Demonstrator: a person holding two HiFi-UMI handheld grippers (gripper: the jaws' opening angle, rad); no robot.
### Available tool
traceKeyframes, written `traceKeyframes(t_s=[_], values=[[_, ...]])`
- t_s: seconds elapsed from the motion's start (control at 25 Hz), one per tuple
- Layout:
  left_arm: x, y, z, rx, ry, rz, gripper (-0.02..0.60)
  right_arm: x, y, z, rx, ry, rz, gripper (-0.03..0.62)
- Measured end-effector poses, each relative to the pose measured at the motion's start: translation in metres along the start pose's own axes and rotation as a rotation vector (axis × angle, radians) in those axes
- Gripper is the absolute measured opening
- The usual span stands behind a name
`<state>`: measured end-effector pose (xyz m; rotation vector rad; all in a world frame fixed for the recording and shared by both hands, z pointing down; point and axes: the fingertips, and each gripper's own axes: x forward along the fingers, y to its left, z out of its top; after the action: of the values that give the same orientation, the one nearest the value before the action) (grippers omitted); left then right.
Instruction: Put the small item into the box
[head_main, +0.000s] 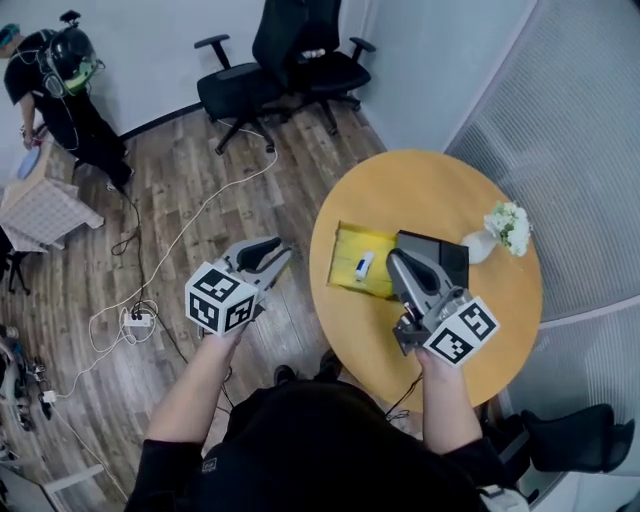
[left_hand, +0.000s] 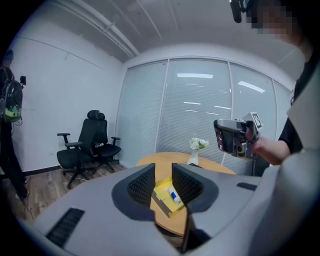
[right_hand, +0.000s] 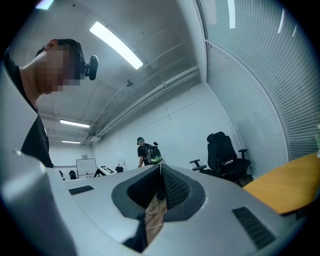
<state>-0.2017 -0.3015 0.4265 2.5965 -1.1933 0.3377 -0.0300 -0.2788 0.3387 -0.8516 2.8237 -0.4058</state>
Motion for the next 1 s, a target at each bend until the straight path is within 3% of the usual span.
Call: traceKeyframes(t_s=[0.36,0.64,1.0], values=[[-0.090,0.027,0.021,0.085,-0.105,0.125,0.110,0.010,0.045,0.009,-0.058,-0.006,-0.024,0.037],[-0.126,0.015,0.036,0.084,-0.181,0.151,0.107,-0.008,0.049,0.017,-0.067,-0.049,-0.070,0.035],[-0.143,0.012,0.040,0.041,-0.235,0.257,0.103,-0.026,0.037,0.032,-0.124,-0.073,-0.047,0.035]])
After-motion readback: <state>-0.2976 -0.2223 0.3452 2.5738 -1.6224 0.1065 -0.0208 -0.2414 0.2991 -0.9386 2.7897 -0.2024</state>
